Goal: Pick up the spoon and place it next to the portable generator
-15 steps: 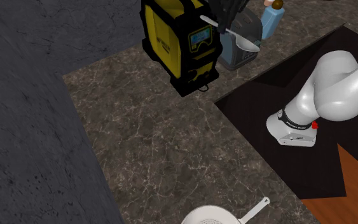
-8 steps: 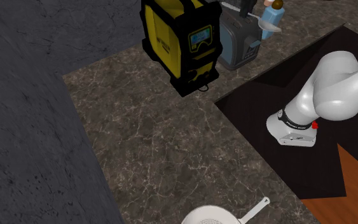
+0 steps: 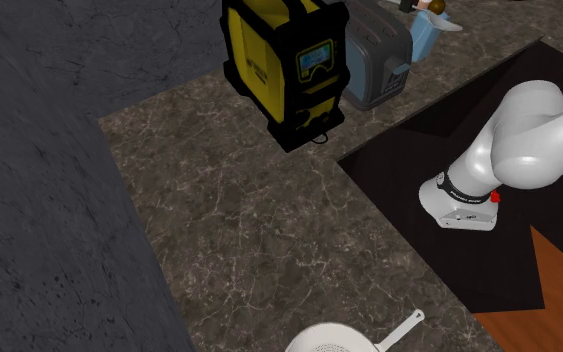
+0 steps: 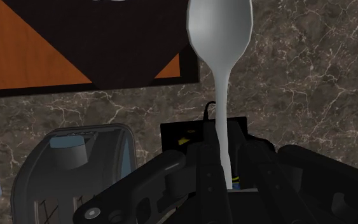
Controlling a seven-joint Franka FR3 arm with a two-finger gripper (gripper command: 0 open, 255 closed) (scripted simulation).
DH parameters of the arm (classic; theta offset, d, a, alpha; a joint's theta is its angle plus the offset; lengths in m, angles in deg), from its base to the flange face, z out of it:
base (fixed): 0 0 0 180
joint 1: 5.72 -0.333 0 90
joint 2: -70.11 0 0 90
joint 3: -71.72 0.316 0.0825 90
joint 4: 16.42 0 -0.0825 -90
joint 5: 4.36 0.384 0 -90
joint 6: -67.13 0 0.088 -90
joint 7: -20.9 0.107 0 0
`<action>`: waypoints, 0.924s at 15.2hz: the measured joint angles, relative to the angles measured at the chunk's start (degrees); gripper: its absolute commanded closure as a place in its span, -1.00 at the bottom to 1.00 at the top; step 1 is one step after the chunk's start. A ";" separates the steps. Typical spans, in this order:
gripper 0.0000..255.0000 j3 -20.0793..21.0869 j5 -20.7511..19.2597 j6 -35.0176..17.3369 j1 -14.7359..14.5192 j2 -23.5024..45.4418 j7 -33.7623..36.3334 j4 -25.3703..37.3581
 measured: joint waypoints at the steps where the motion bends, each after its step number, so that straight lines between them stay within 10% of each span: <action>1: 1.00 -0.14 -0.16 -0.64 0.10 -0.32 -0.27 -0.99; 14: 1.00 -0.36 -0.81 -9.97 0.75 -3.13 -1.61 -13.26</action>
